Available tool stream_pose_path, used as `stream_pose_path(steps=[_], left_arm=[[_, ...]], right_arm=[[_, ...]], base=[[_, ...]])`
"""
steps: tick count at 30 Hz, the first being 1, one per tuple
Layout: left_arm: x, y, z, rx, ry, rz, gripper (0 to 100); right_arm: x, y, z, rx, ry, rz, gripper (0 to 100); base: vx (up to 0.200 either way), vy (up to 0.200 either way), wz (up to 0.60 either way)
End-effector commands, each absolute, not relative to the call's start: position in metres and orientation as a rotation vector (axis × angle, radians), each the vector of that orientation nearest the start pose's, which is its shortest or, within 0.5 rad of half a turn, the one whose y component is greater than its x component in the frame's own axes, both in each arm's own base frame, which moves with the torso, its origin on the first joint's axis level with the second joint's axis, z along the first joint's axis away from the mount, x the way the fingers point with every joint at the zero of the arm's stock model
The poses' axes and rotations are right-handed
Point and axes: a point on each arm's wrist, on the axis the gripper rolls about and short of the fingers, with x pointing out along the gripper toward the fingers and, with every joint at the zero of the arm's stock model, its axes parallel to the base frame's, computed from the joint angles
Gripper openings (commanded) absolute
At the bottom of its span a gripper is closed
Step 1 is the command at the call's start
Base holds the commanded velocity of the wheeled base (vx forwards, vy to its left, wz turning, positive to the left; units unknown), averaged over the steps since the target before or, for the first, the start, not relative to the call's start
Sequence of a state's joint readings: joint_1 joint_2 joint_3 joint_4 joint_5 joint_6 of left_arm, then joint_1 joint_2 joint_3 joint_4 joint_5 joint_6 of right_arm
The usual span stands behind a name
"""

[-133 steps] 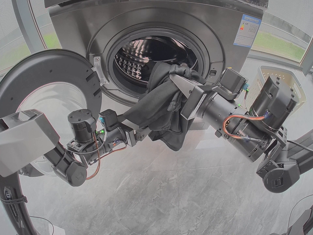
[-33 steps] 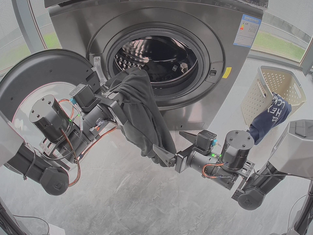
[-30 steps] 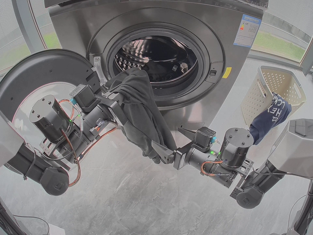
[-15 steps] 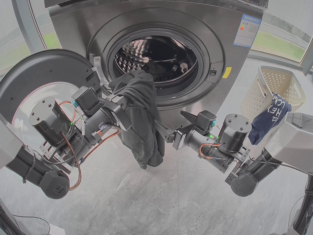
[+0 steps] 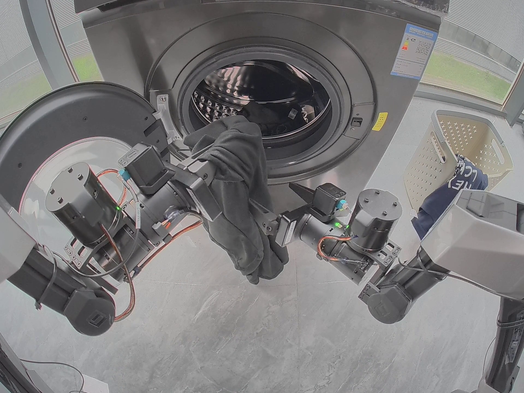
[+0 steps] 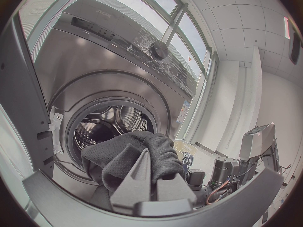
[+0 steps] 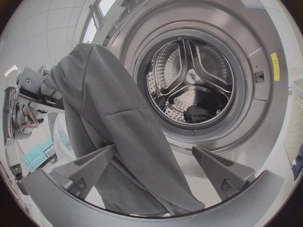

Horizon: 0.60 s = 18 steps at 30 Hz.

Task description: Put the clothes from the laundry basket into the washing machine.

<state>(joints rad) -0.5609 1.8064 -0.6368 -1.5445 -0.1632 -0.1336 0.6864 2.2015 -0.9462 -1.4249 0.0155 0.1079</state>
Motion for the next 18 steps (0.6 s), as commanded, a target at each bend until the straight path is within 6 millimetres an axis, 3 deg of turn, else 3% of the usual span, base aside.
stream_pose_path(steps=[1,2,8,18], left_arm=[[0.251,-0.167,0.196,-0.202,-0.318,-0.755,0],[0.251,-0.167,0.195,-0.202,-0.313,-0.756,0],[0.252,-0.168,0.185,-0.197,-0.274,-0.754,0],[0.260,-0.165,0.179,-0.192,-0.254,-0.734,0]], right_arm=[[0.326,0.268,0.111,0.168,-0.151,0.729,100],[0.326,0.269,0.112,0.173,-0.159,0.732,0],[0.321,0.270,0.113,0.180,-0.174,0.745,0],[0.301,0.254,0.117,0.175,-0.158,0.746,0]], base=[[0.000,0.000,0.00],[0.000,0.000,0.00],[0.000,0.000,0.00],[0.000,0.000,0.00]])
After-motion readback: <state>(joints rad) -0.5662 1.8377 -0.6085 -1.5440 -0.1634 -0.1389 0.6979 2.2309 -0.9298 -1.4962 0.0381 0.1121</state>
